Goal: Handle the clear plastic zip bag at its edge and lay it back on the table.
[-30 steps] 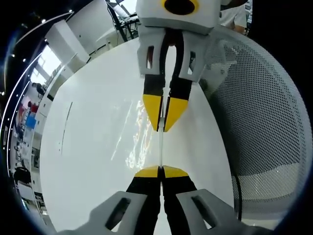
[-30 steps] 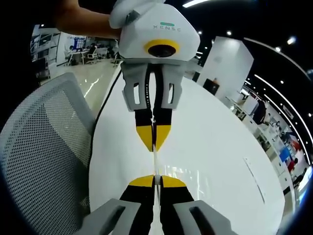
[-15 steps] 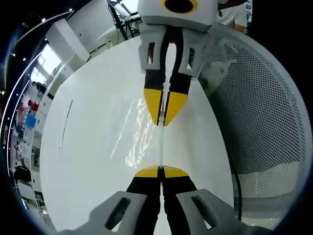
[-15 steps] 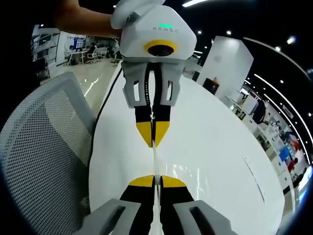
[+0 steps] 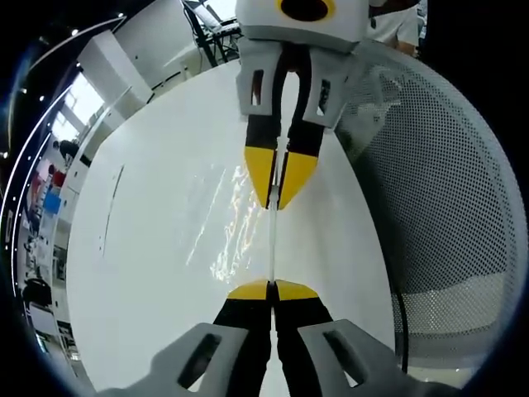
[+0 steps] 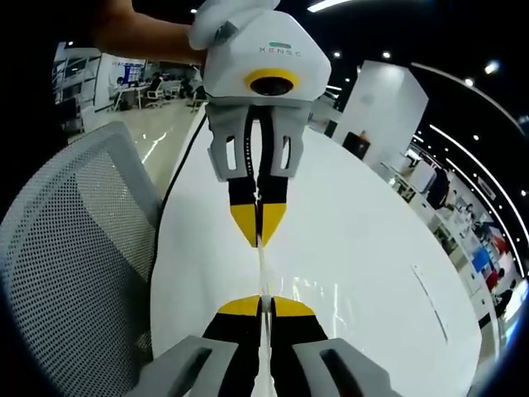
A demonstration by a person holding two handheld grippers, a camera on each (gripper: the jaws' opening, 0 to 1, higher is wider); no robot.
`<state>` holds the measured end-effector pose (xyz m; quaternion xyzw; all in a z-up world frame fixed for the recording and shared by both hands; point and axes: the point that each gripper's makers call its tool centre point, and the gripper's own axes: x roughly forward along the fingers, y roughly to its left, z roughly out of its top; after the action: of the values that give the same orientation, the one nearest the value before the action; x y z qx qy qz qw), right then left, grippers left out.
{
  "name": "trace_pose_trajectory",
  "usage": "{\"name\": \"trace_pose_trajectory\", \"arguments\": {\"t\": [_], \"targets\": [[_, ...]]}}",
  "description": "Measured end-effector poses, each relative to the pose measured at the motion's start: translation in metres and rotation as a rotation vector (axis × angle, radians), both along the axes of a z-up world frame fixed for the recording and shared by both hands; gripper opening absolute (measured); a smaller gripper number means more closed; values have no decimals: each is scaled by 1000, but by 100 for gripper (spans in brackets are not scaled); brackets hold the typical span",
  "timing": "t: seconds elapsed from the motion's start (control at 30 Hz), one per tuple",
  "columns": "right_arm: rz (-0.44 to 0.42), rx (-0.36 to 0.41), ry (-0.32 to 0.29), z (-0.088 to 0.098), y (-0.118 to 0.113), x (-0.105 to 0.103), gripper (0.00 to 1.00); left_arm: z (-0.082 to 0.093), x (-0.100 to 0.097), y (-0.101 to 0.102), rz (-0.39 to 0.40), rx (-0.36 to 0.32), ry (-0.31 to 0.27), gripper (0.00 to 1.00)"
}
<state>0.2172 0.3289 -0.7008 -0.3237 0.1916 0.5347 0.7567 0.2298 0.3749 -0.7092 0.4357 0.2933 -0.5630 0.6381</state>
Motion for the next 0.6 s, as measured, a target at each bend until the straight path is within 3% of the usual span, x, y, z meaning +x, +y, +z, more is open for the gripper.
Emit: {"name": "trace_pose_trajectory", "arguments": {"t": [0.6], "targets": [[-8, -1, 4, -1, -1, 1, 0, 0, 1, 3, 4, 3, 1, 0]]}}
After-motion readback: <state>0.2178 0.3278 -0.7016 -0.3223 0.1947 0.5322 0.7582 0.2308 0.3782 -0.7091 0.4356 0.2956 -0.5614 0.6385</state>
